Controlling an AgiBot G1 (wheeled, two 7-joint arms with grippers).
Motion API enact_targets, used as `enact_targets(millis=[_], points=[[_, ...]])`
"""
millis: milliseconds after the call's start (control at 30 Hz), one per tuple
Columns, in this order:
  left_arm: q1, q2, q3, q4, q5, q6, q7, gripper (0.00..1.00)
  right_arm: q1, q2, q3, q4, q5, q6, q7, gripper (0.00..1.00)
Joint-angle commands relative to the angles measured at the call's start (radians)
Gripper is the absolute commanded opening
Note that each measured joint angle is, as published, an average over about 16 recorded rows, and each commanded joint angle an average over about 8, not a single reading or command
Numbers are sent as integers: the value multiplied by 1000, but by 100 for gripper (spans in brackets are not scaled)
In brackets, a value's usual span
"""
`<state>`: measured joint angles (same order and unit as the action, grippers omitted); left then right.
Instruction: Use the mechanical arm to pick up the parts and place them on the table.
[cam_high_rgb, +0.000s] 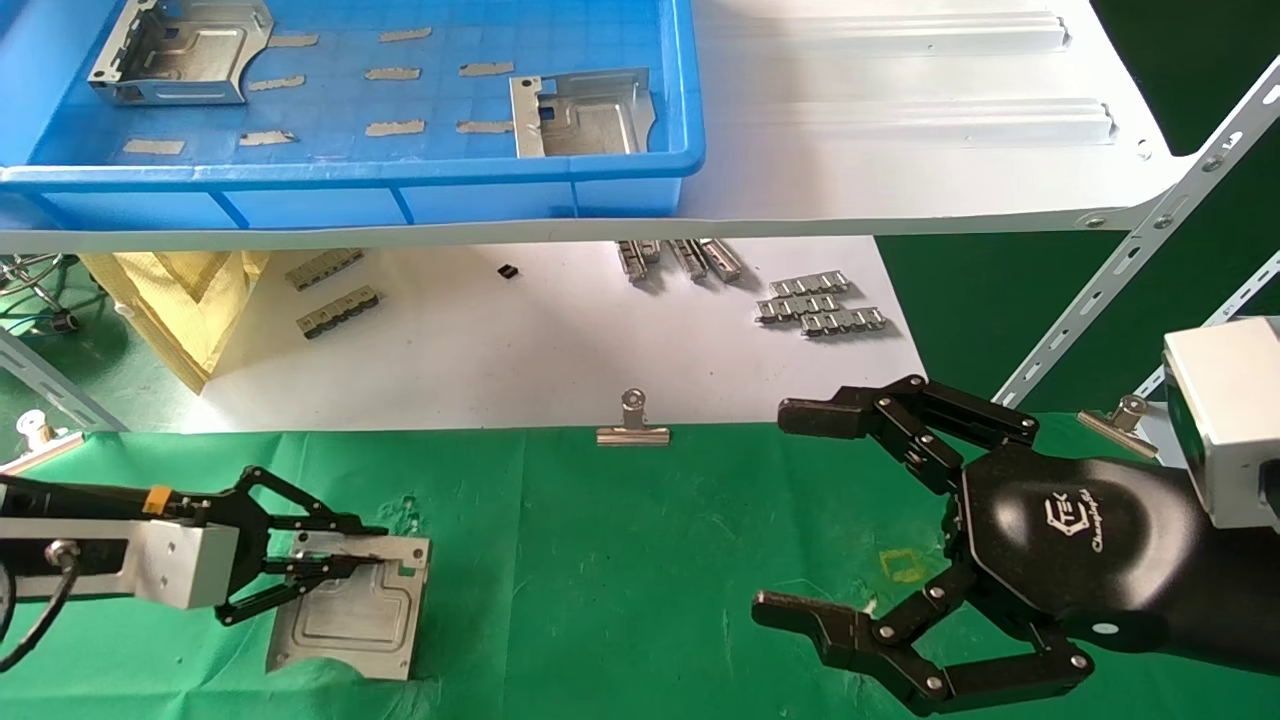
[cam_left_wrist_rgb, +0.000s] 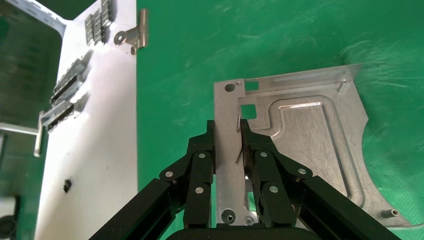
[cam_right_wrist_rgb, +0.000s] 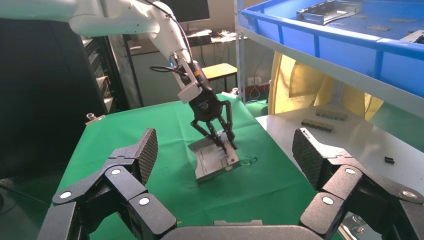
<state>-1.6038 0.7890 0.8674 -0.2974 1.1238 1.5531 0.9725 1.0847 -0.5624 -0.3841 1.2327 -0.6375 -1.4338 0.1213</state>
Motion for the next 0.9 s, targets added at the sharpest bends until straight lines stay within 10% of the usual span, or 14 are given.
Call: enact_targets(millis=[33,400,900], points=[[-3,9,-1,35,-1,2,32,100,0,0,0,0,0,0,0,100],[-27,27,-19,164,-49,28,-11,100,0,0,0,0,0,0,0,100],[43,10,-107,244,-237,41,-329,100,0,0,0,0,0,0,0,100]])
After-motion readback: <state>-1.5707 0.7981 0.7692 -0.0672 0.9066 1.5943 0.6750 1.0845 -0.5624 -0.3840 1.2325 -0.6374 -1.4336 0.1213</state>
